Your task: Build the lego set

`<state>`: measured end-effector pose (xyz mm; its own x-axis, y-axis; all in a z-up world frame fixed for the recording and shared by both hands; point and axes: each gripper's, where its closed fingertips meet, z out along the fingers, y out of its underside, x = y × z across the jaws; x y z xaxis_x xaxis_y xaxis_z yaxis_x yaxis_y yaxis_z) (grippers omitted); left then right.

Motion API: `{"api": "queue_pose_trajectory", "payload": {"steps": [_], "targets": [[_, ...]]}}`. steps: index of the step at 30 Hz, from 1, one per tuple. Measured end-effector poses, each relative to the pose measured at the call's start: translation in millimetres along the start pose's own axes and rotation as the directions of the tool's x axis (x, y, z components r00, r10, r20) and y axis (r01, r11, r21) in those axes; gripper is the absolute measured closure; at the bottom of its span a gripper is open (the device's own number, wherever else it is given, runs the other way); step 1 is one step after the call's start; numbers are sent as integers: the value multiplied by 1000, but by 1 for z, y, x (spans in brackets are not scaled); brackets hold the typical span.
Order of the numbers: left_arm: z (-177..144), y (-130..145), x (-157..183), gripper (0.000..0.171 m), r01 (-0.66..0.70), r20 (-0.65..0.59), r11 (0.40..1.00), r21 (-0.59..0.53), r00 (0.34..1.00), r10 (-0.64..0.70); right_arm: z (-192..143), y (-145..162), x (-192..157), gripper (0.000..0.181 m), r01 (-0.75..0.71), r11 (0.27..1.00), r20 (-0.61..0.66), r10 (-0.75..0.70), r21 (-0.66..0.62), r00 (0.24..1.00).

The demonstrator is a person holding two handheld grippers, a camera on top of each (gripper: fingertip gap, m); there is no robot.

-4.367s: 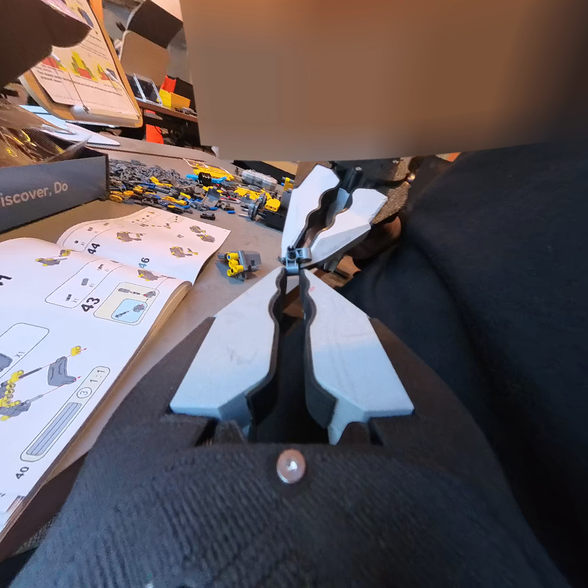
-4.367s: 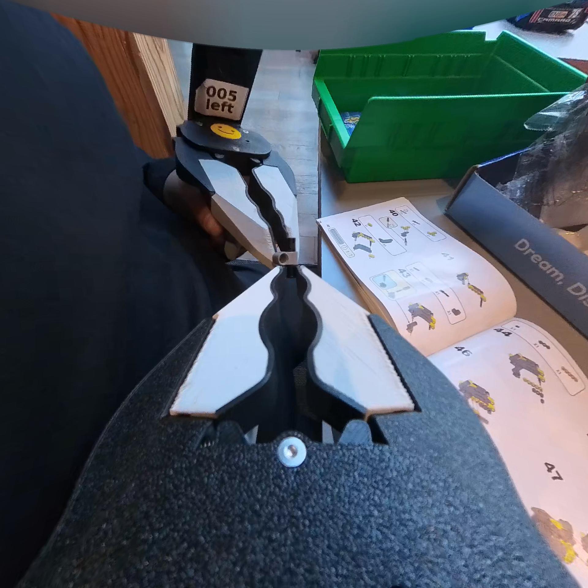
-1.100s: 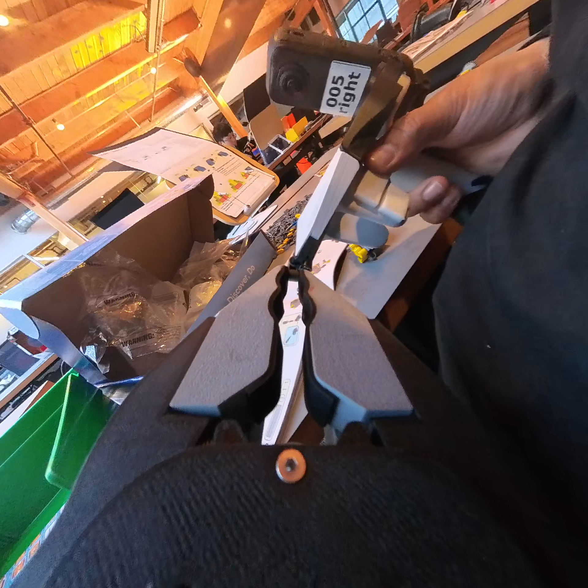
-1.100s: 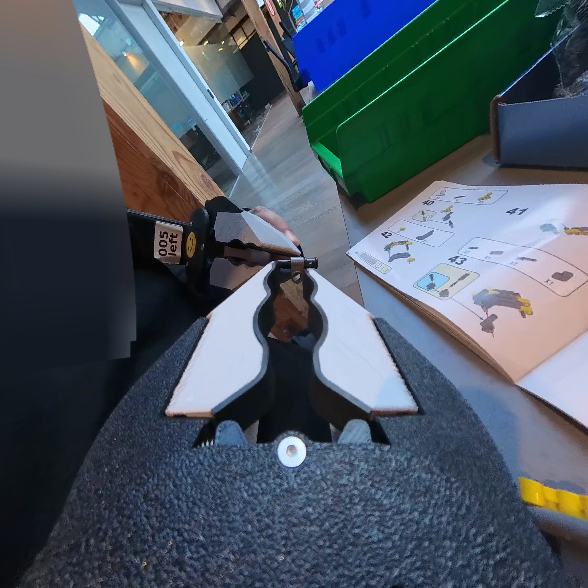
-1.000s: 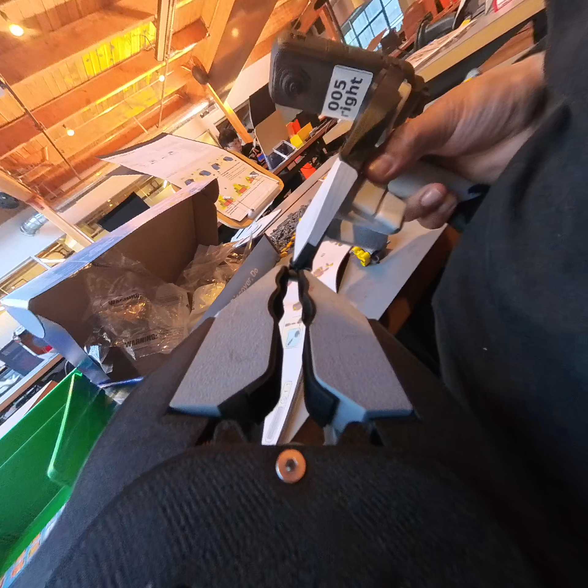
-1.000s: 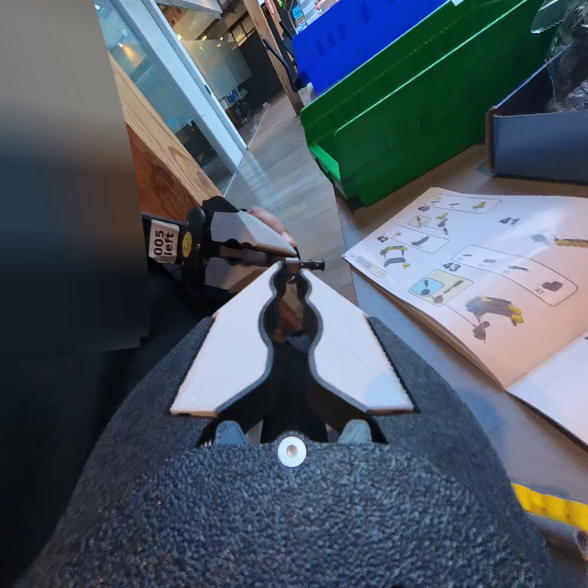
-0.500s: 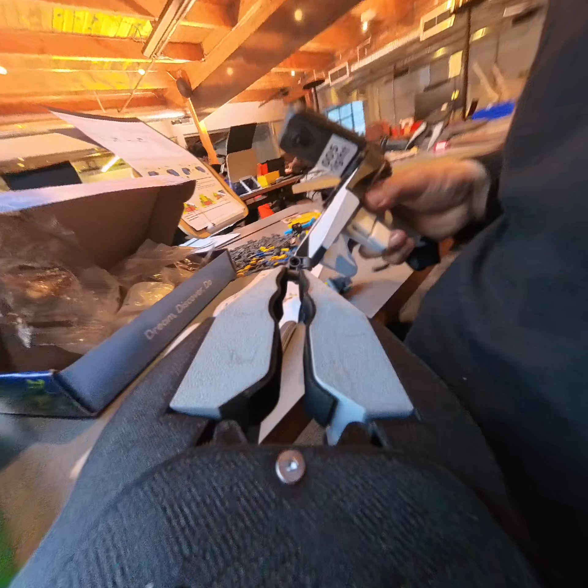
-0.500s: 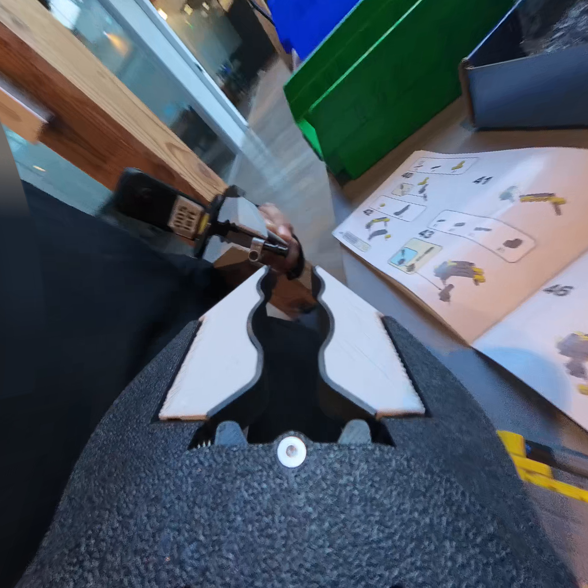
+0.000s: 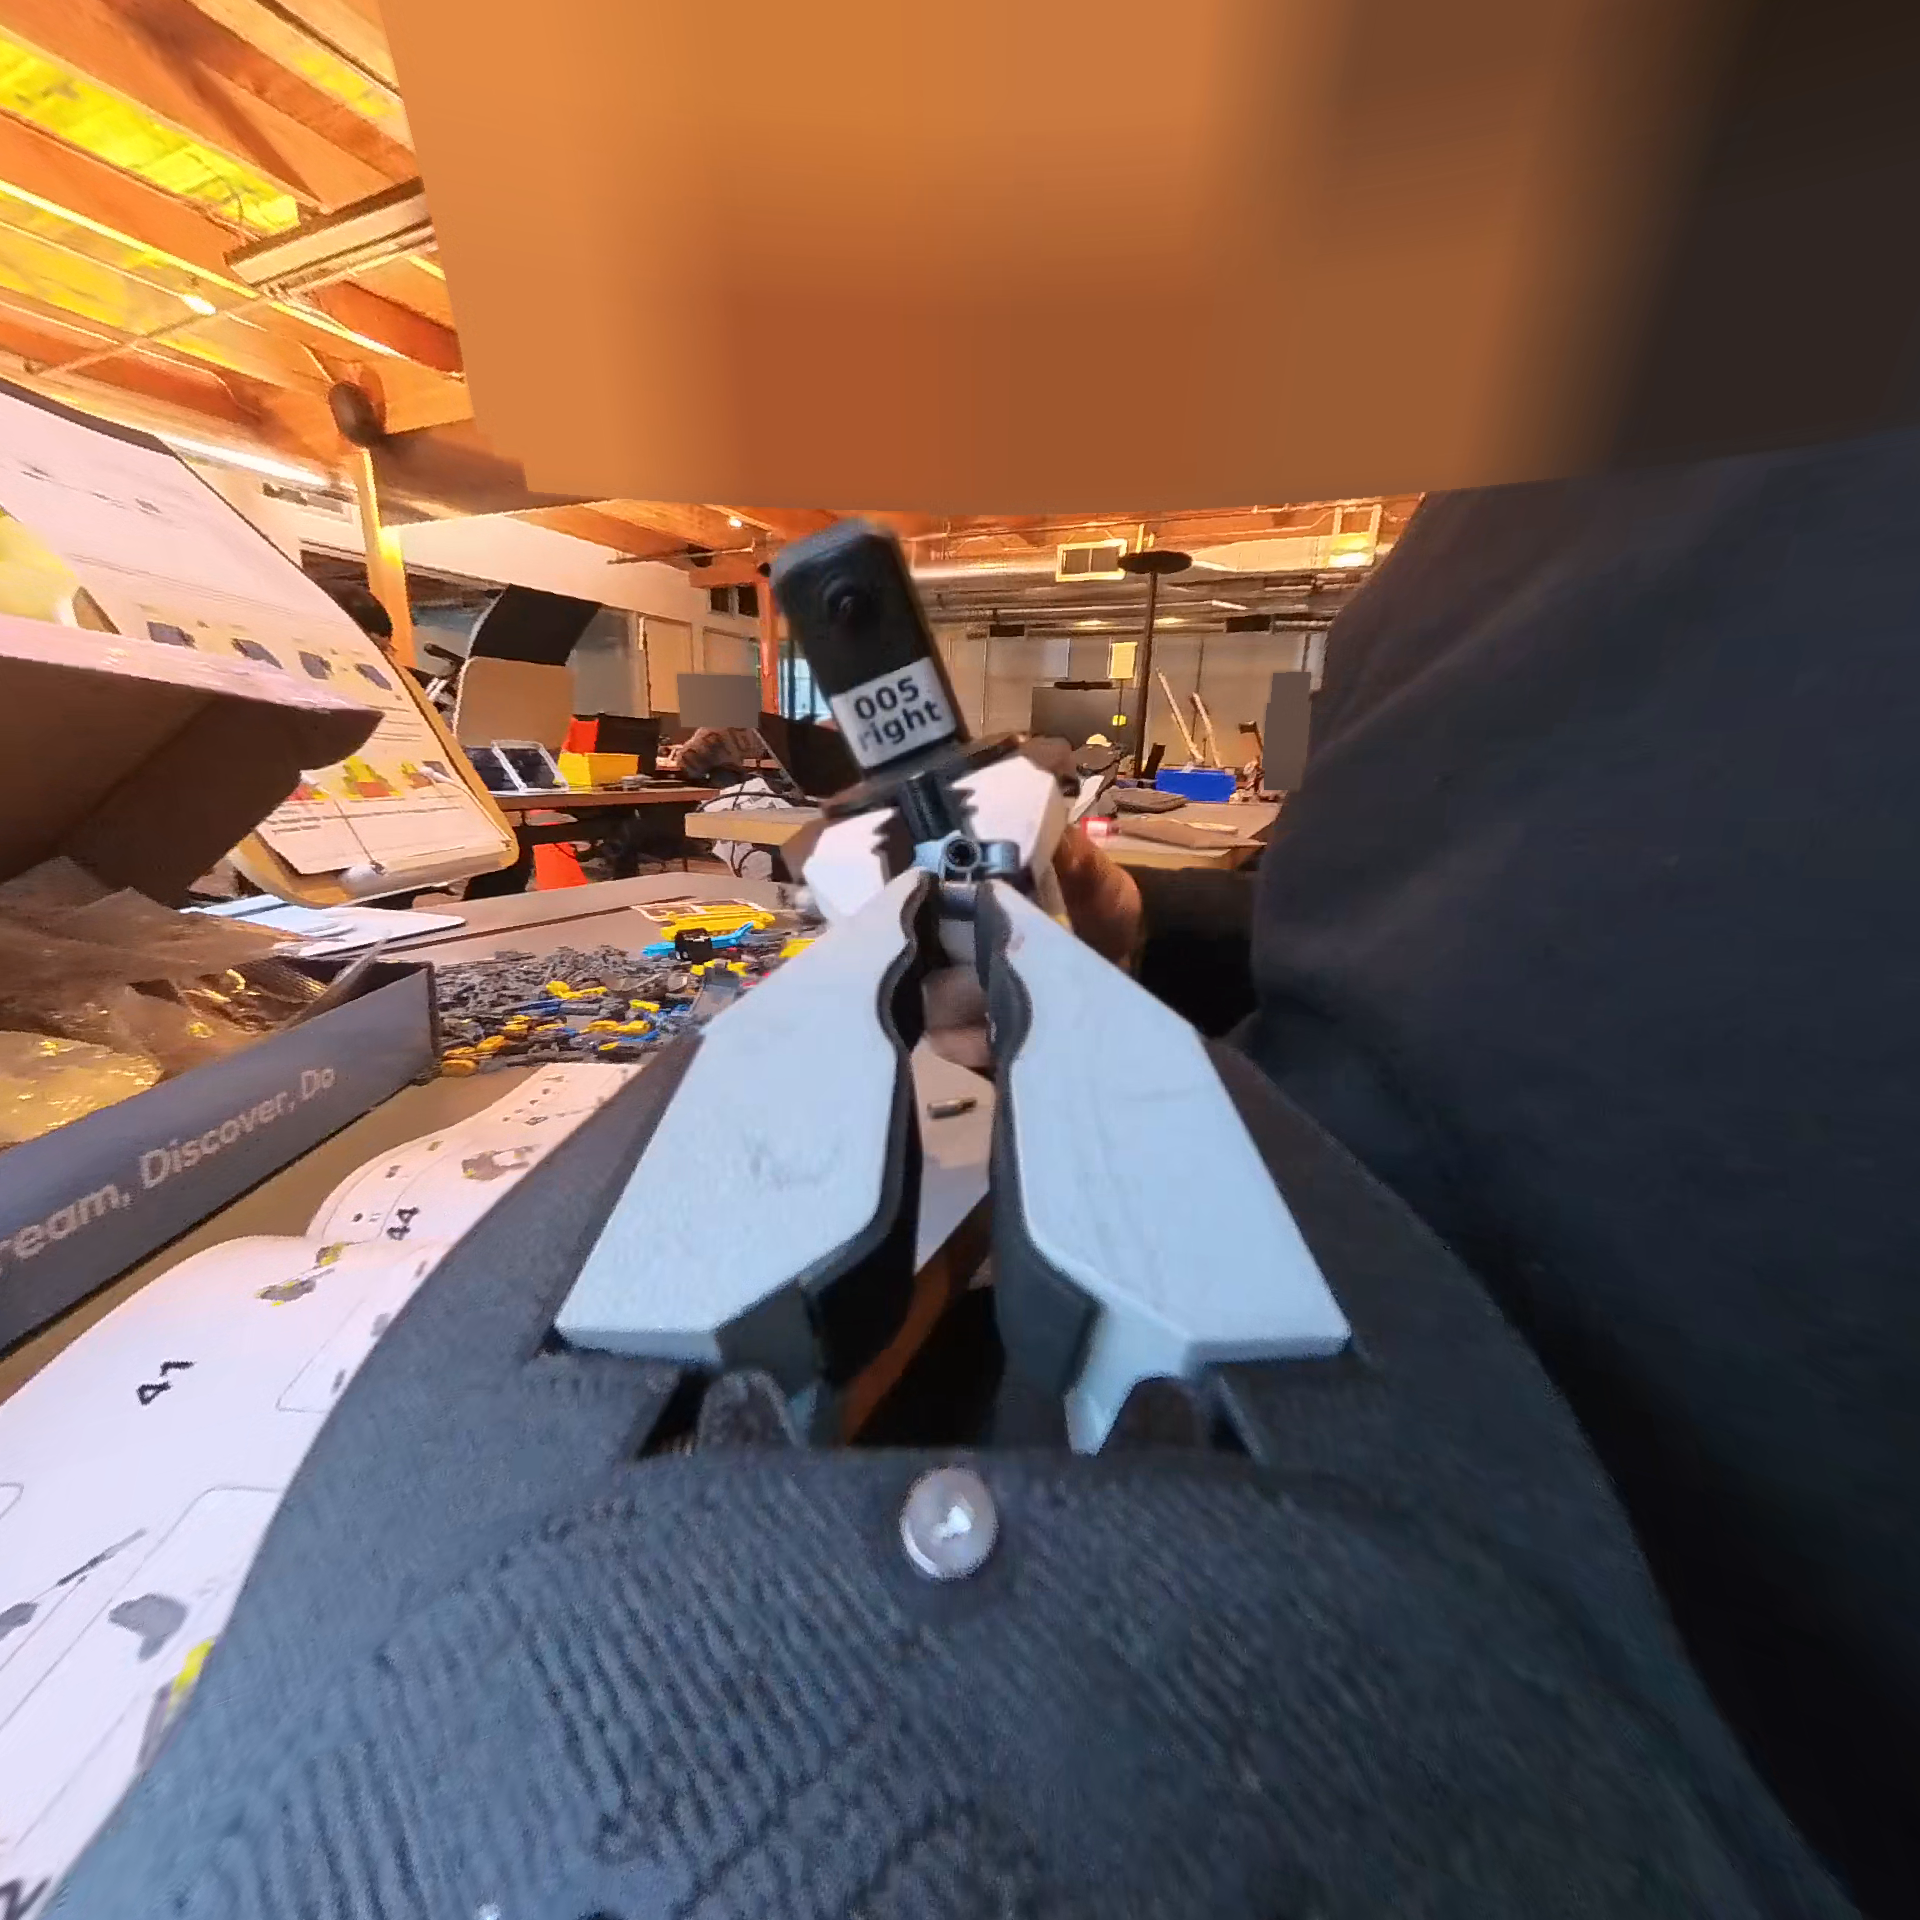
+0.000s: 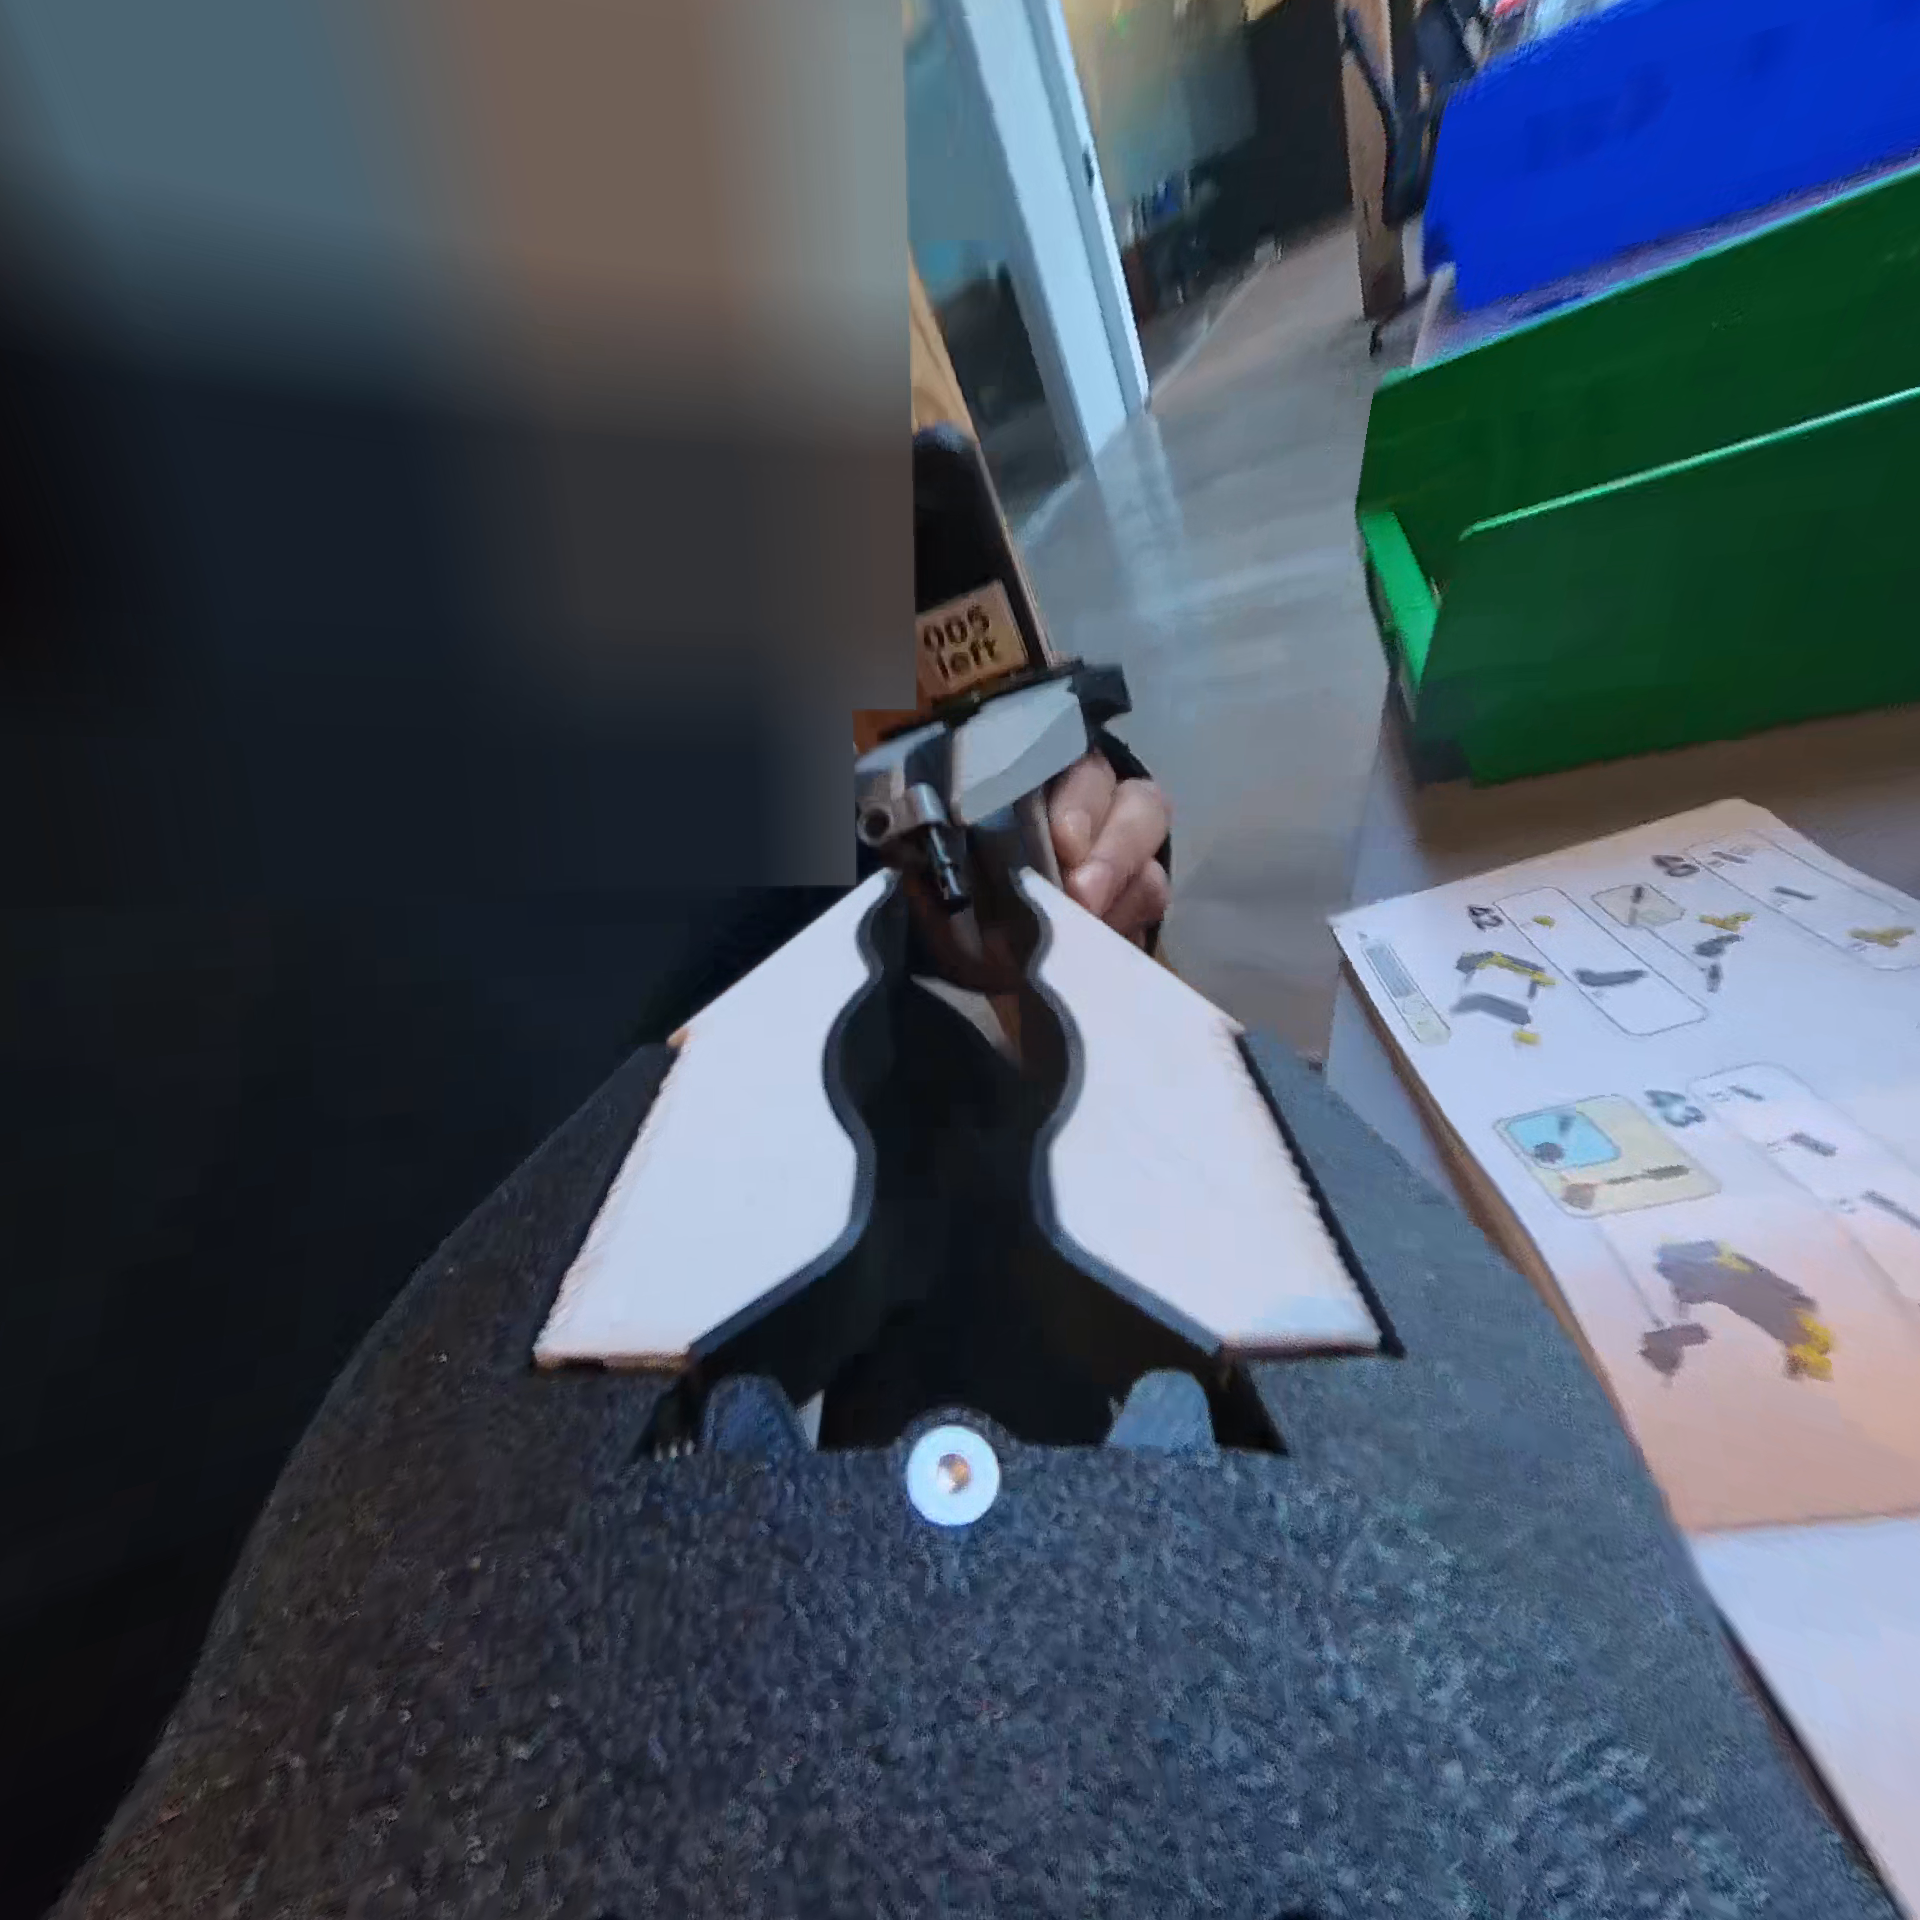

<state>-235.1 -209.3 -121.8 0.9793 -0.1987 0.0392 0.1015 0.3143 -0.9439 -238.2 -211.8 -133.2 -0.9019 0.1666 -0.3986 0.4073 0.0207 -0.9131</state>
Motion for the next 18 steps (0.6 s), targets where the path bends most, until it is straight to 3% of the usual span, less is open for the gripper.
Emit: {"api": "queue_pose_trajectory", "payload": {"steps": [2,5,9,18], "targets": [[1,1,1,166,13,-2,1000,1,1000,-13,1,8,3,171,82,992,-47,-86,-92,995],[0,1,2,166,16,-5,1000,3,1000,-15,1,6,-1,176,167,980,-66,-175,-108,982],[0,7,-1,166,27,4,1000,-15,1000,-27,0,6,2,172,114,989,-54,-120,-97,991],[0,8,-4,166,124,3,992,9,992,-124,0,3,4,175,144,987,-58,-148,-70,987]]}}
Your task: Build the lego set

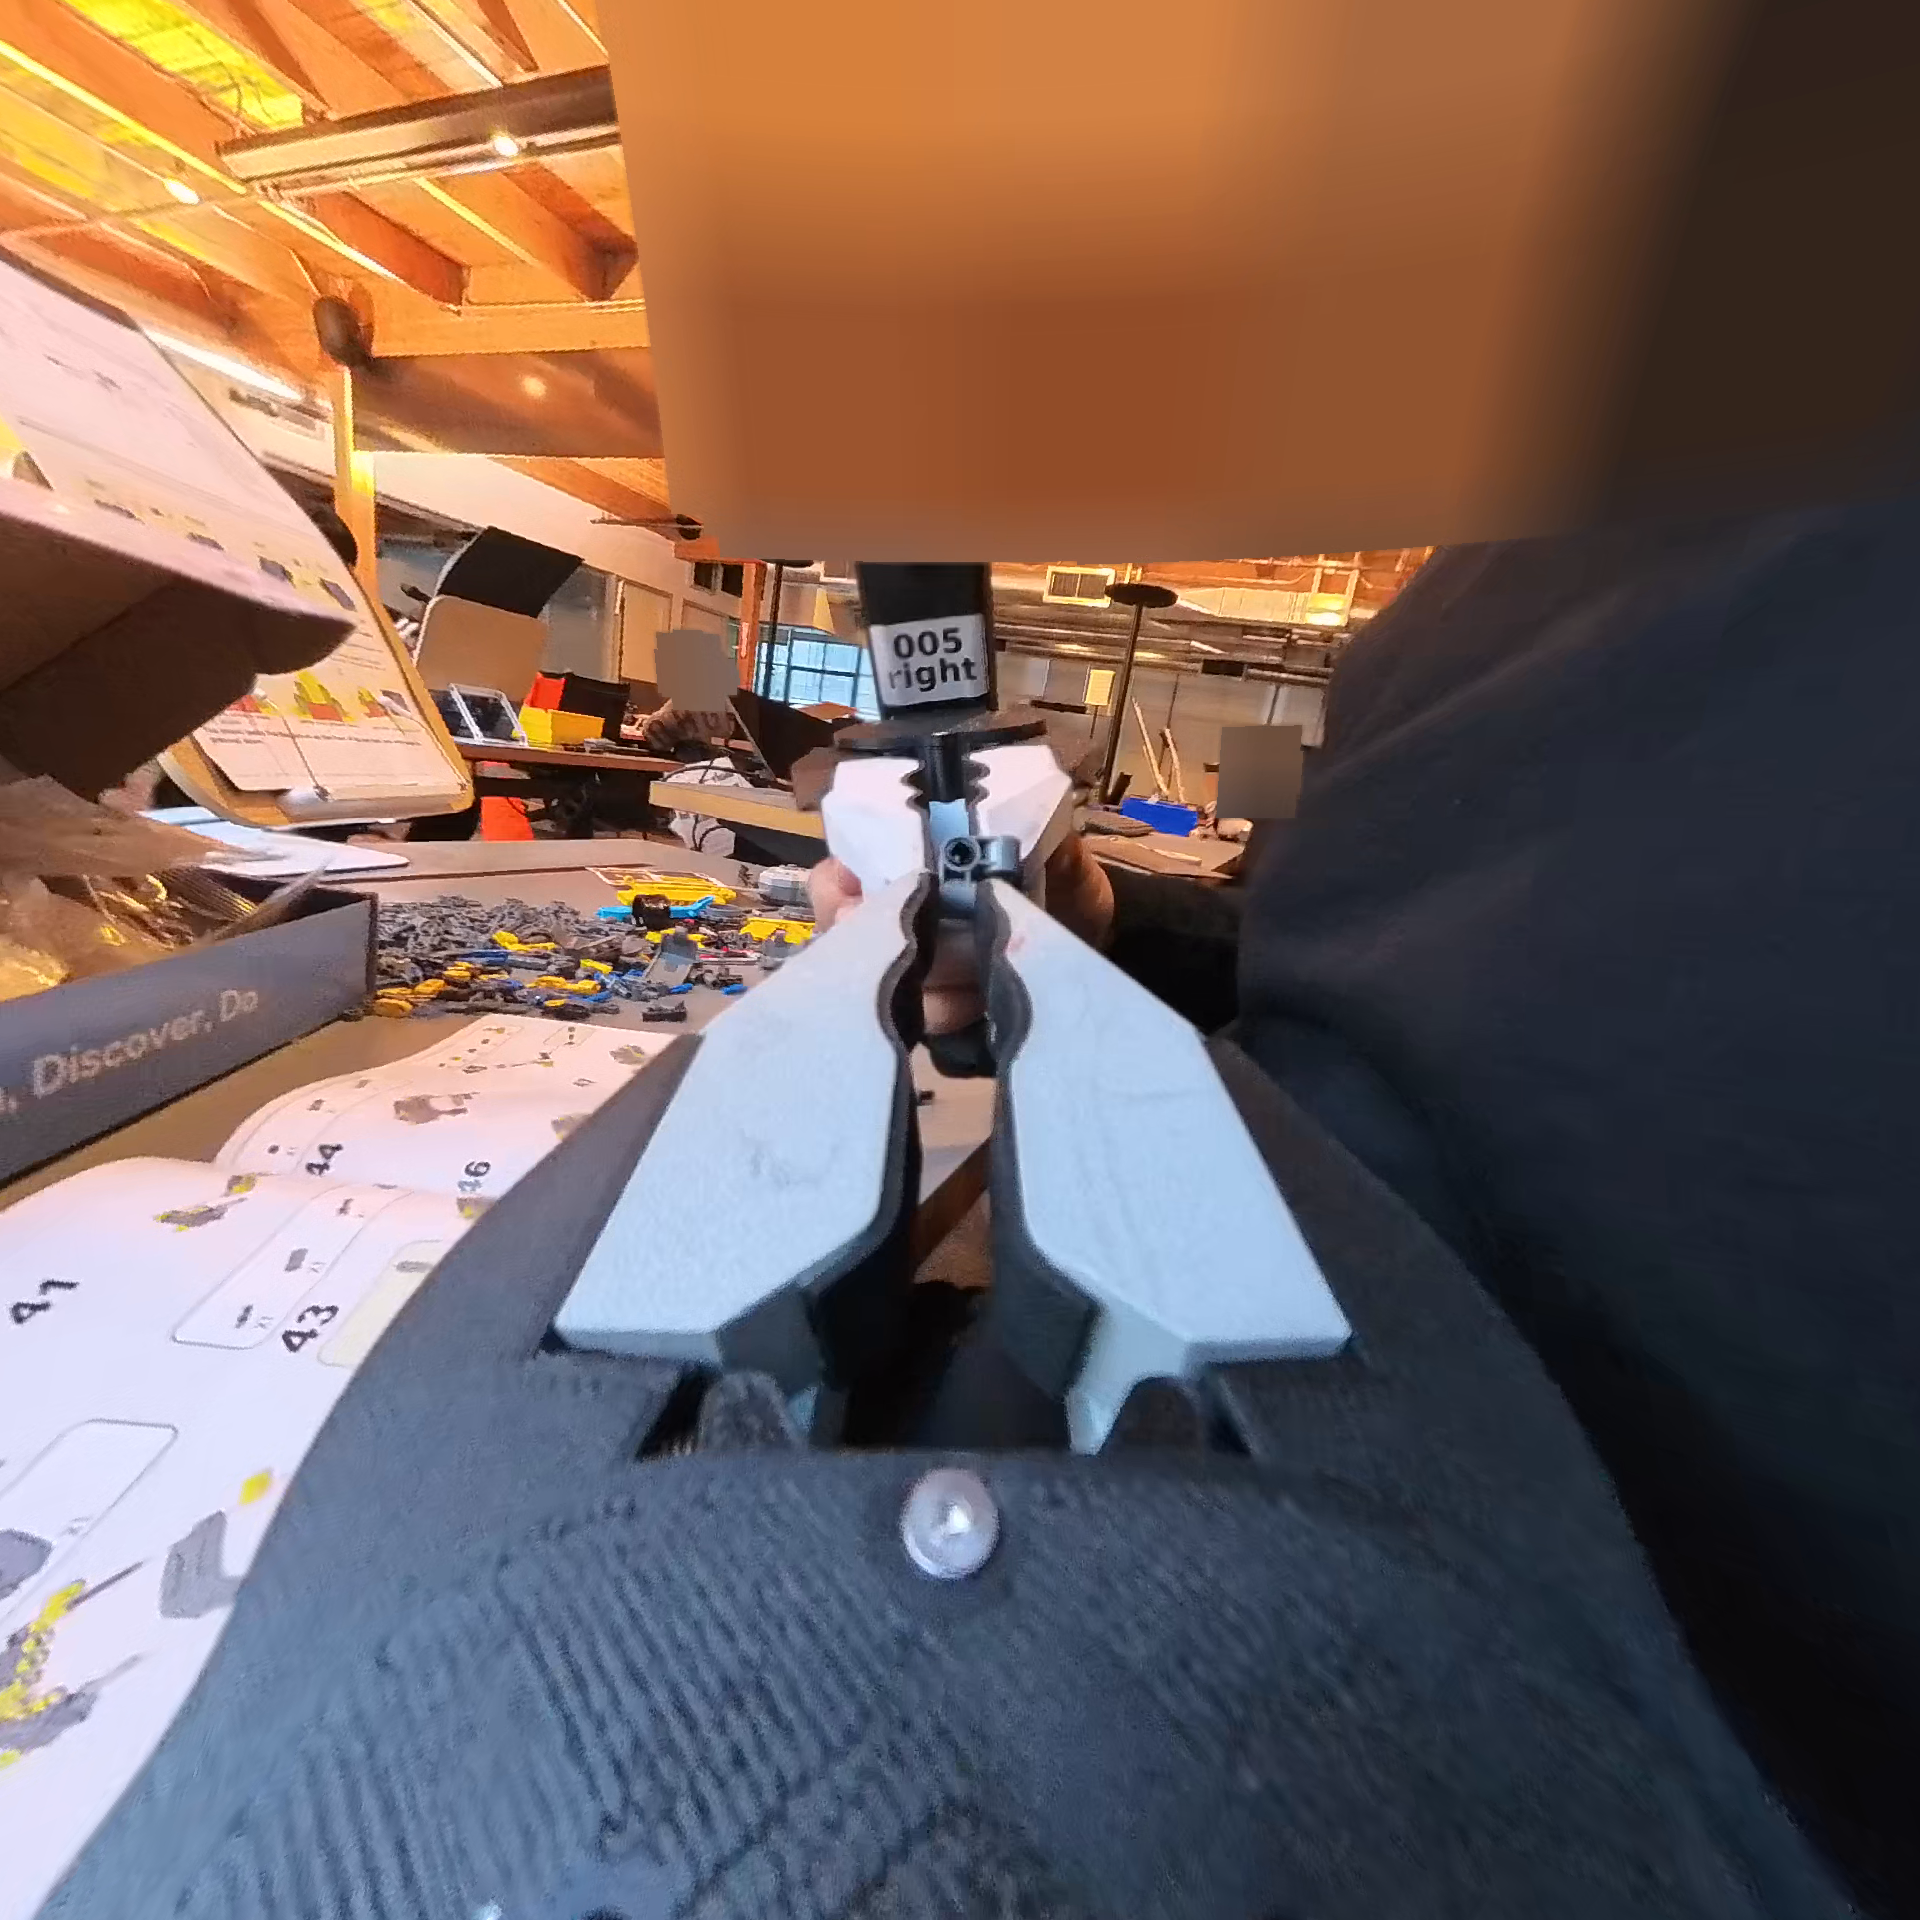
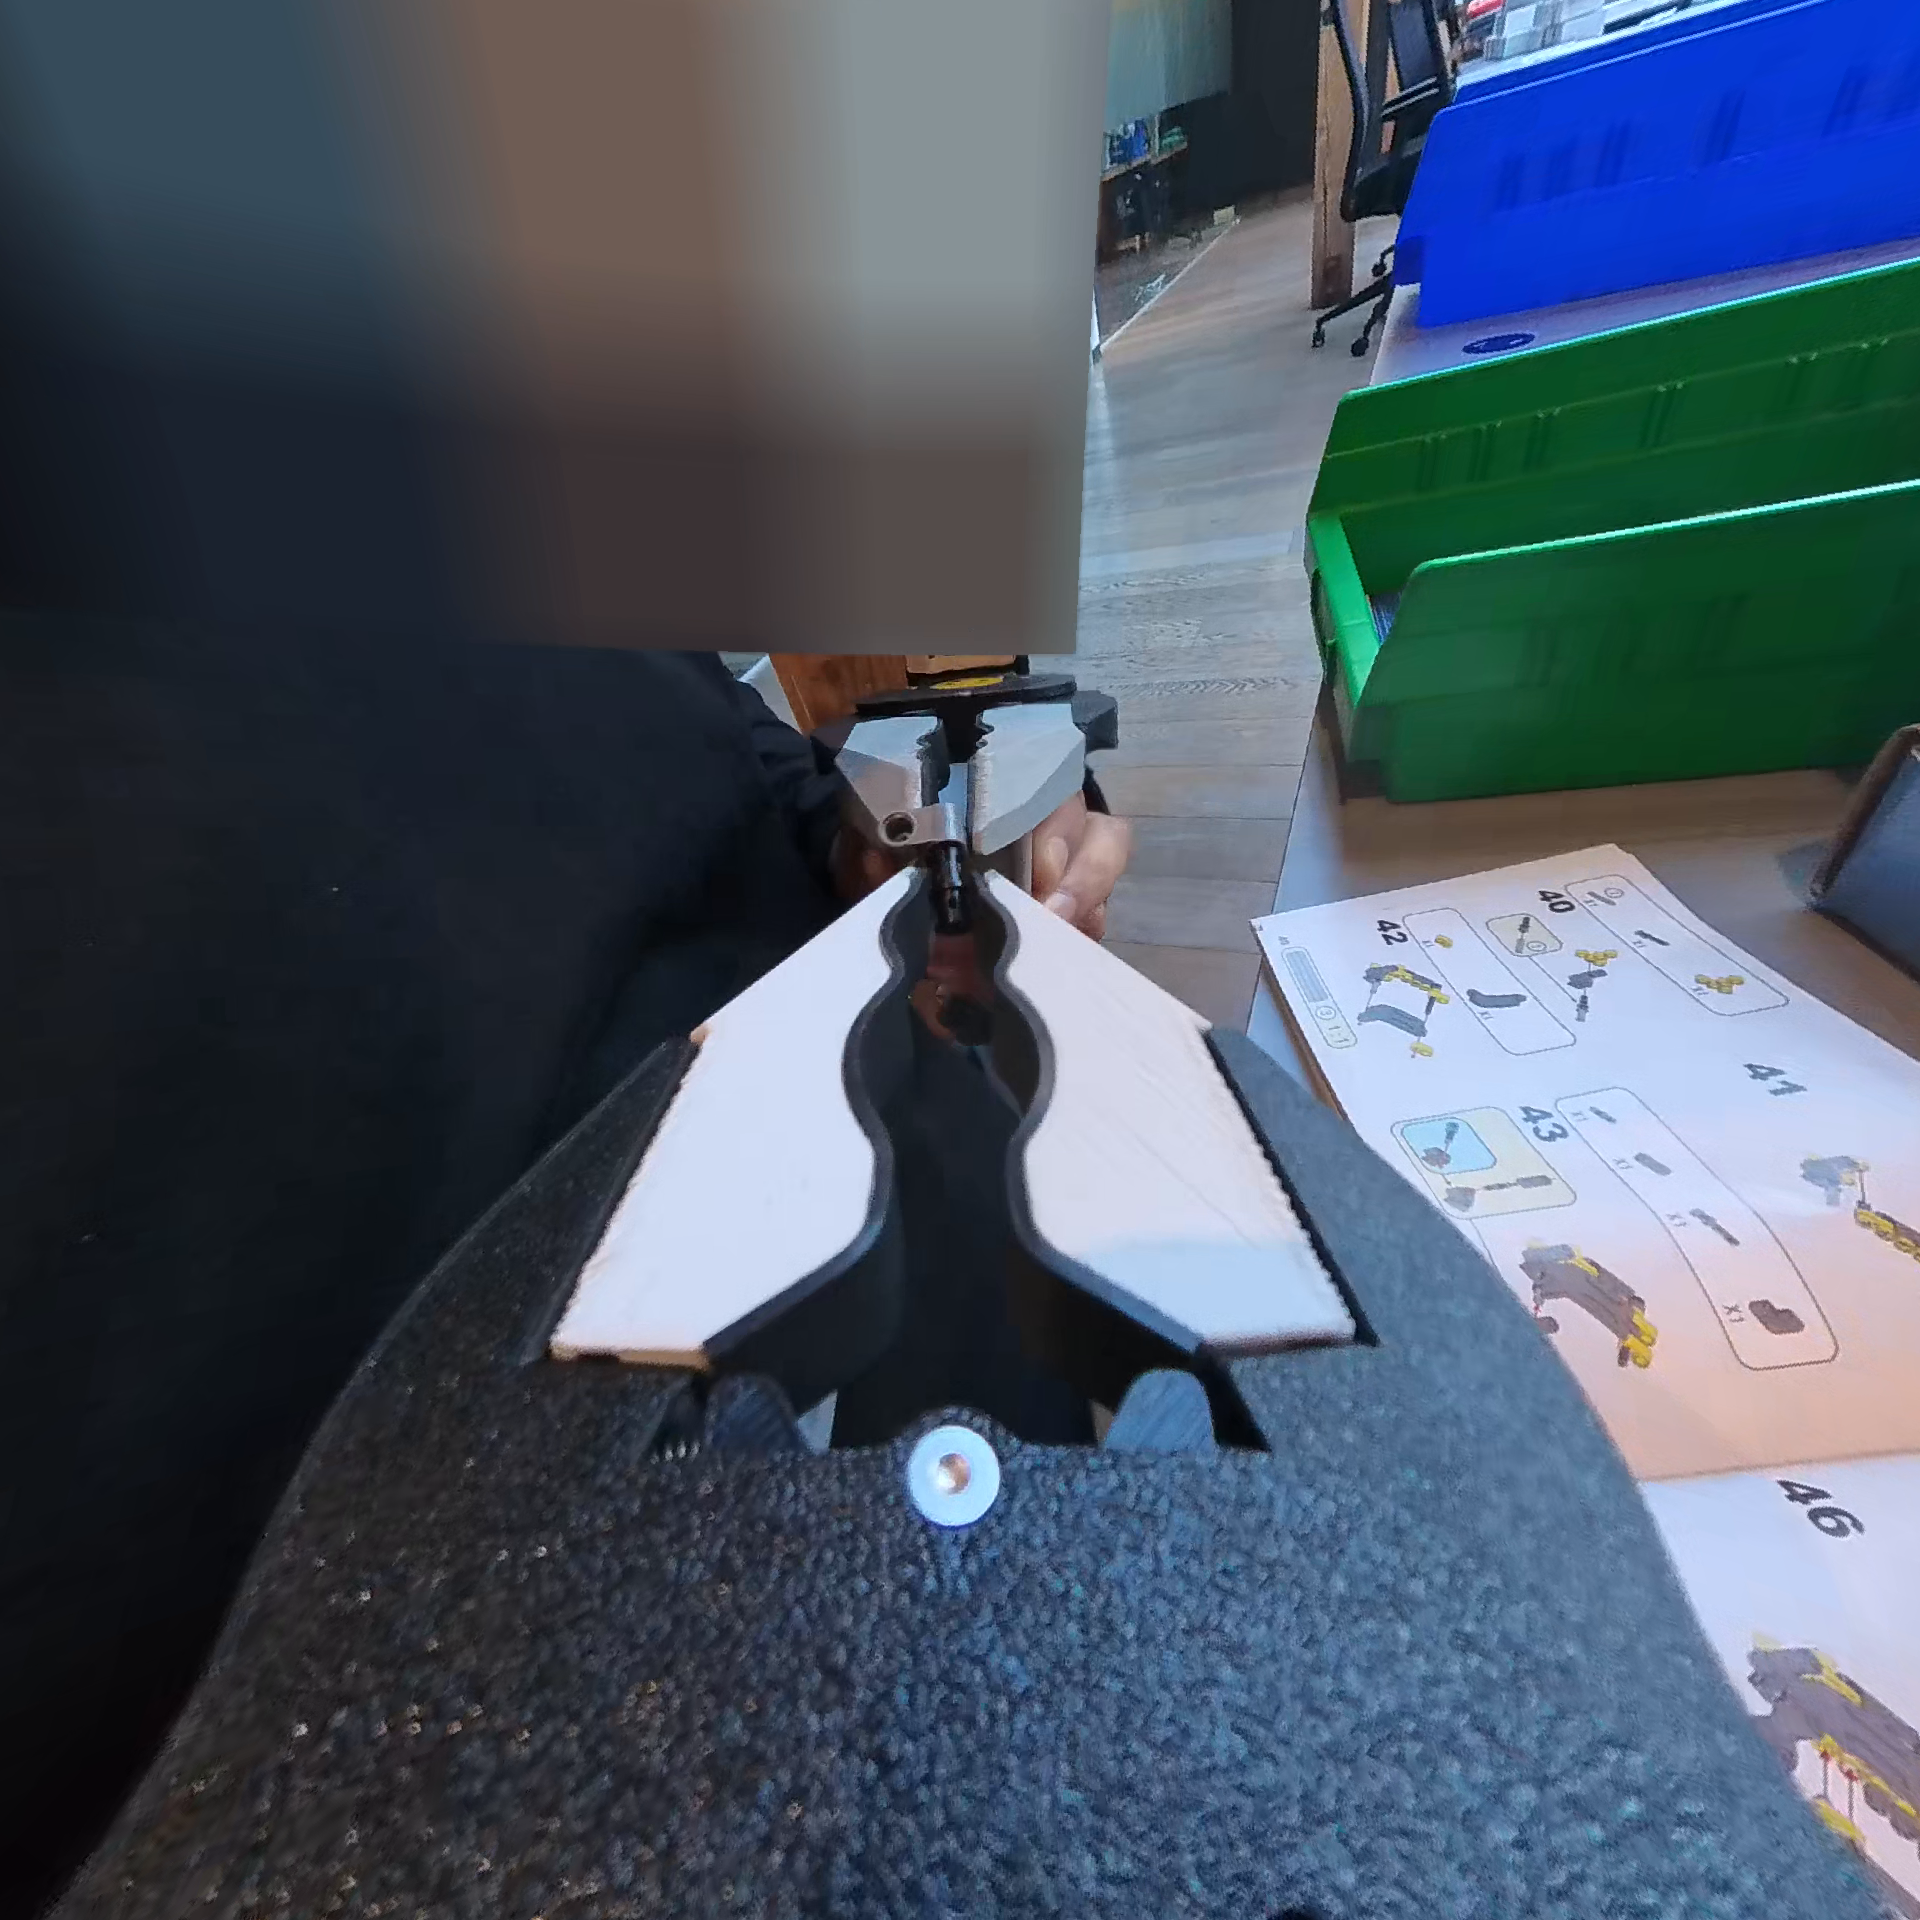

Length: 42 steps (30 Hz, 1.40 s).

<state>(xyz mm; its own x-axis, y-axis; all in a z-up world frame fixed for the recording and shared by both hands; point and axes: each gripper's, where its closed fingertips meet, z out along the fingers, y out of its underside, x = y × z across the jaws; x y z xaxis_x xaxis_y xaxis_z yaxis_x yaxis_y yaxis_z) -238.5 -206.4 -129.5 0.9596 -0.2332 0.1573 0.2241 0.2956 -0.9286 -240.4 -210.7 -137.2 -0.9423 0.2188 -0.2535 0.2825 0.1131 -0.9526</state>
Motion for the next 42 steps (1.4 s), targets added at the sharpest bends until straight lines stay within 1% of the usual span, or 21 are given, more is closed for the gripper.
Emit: {"api": "queue_pose_trajectory", "payload": {"steps": [4,9,13,16,17,20,23,24,25,27,31,34,36,37,39,40,42], "targets": [[-3,4,-7,166,52,20,999,-5,998,-51,2,4,7,174,-17,1000,-17,17,-20,1000],[-4,7,-12,166,31,55,999,-24,998,-29,2,6,12,174,-34,999,-21,34,-33,999],[-6,11,-18,166,43,79,998,-39,996,-40,4,9,17,175,-61,997,-28,60,-37,998],[-6,13,-20,165,66,71,996,-54,996,-62,4,12,19,175,-65,996,-39,63,-55,997],[-6,14,-20,162,74,63,995,-61,996,-70,4,14,19,175,-68,996,-42,65,-65,997],[-6,15,-19,165,92,39,993,-76,995,-89,4,15,19,175,-80,994,-45,77,-72,996],[-7,16,-19,166,59,44,994,-97,998,-55,5,15,18,176,-95,993,-46,92,-72,995],[-8,15,-19,166,30,64,994,-103,998,-24,5,15,19,175,-91,994,-53,87,-69,995],[-8,12,-19,166,32,74,995,-92,997,-25,6,12,18,176,-82,995,-57,79,-56,995],[-8,5,-19,166,78,88,995,-57,993,-73,6,7,18,176,-80,996,-73,78,-26,994],[-6,5,-16,167,101,93,993,-61,991,-95,5,8,14,176,-134,991,-70,136,29,988],[-4,9,-11,167,157,84,986,-52,985,-152,1,12,11,176,-79,997,-136,79,4,988],[-3,12,-9,166,183,82,982,-48,981,-178,0,16,9,176,25,997,-226,-42,-78,973],[-2,13,-7,166,182,76,982,-49,981,-178,-2,16,8,176,74,990,-258,-104,-123,960],[-1,14,-6,166,183,75,982,-54,981,-179,-4,17,7,176,135,975,-300,-185,-178,936],[0,14,-7,166,194,77,980,-52,979,-189,-4,18,8,176,144,973,-313,-196,-182,929],[0,14,-9,166,205,79,978,-44,976,-201,-4,18,10,176,103,986,-312,-139,-129,940]]}}
